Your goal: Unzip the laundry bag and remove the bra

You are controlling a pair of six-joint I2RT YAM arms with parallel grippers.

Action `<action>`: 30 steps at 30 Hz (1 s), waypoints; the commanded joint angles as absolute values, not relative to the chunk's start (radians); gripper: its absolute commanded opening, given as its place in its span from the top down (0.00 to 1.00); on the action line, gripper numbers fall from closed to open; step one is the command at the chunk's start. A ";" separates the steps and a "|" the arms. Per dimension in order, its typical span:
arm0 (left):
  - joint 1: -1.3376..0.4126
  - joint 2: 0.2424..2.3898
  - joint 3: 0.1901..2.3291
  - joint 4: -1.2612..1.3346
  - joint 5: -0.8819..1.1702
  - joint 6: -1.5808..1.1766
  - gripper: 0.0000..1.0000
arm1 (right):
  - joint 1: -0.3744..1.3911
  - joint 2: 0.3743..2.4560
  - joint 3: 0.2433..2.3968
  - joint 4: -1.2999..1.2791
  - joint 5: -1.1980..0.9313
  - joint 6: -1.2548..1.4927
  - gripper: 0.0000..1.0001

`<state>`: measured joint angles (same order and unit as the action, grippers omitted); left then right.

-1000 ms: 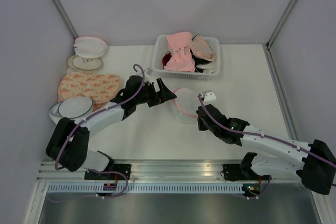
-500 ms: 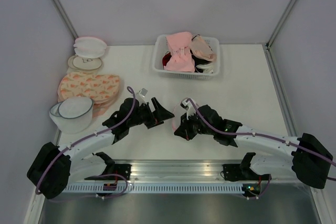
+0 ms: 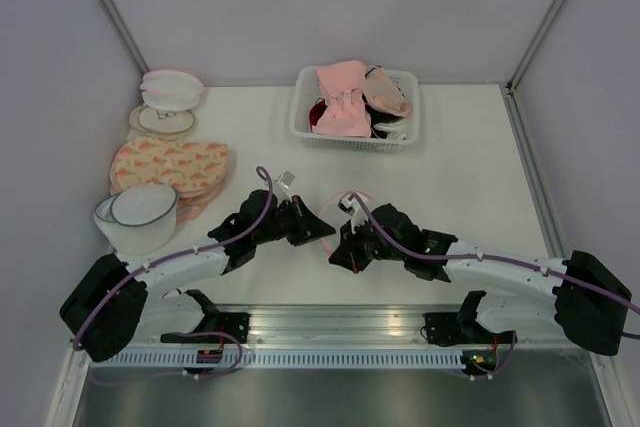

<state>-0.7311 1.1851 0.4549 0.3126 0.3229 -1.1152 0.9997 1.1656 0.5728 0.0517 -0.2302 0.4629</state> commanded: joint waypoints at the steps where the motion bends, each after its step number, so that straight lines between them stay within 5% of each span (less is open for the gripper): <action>1: -0.736 1.181 0.466 0.370 0.321 -1.123 0.97 | 1.005 1.164 0.612 0.063 -0.193 0.453 1.00; 10: -0.689 1.166 0.505 0.279 0.308 -1.046 0.98 | 1.065 1.213 0.631 -0.213 -0.019 0.477 1.00; 19: -0.670 1.184 0.511 0.258 0.359 -0.989 0.98 | 1.065 1.147 0.655 -0.510 0.472 0.612 0.99; 30: -0.654 1.307 0.636 0.192 0.474 -0.821 0.98 | 0.996 1.307 0.785 -0.557 0.862 0.696 0.99</action>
